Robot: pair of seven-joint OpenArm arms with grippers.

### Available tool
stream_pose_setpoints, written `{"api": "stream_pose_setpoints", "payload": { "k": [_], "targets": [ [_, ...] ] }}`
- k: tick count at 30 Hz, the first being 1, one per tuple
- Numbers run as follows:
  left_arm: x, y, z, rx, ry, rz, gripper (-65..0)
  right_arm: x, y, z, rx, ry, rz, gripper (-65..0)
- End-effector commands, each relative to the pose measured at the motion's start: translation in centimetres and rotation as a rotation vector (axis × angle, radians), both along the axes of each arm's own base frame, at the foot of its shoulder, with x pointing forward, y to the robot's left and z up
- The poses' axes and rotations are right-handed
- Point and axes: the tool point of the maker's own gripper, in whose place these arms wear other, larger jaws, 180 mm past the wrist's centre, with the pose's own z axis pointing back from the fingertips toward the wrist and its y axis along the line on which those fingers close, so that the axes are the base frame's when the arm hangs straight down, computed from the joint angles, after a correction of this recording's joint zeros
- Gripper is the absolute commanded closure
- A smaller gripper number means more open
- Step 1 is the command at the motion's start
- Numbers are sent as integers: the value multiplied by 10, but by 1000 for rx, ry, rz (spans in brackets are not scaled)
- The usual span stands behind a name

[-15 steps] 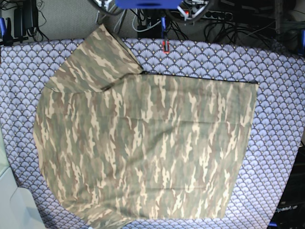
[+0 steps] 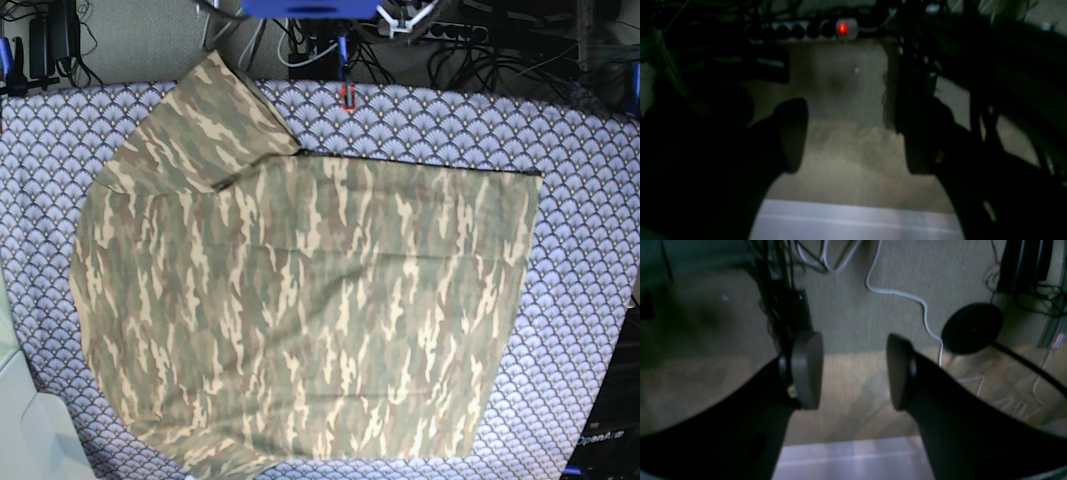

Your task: Fold the T-shirt properly

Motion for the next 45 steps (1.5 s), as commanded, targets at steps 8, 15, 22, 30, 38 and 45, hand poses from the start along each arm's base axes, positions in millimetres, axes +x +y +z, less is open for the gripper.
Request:
{"api": "stream_pose_setpoints", "payload": {
  "k": [8,15,22,30,38,45],
  "targets": [
    [-2,0,2,7,-34,-4,-436,-11,-19,4,-43,-10,4,-283],
    [-13,4,6,11,-95,-15,-436,-22,-56,20,-216,-68,115,-283],
    [-7,38,18,259,-164,-274,-435,-34,-71,31,-242,-112,149,-283],
    [21,59,41,473,-321,-576,-435,-36,-103,50,-369,-167,261,-283],
    [-1,58,55,419,-437,-686,-435,-44,-114,70,-387,-258,330,-283],
    [2,45,72,349,-597,-678,-435,-48,-108,78,-371,-311,352,-283]
  ]
}}
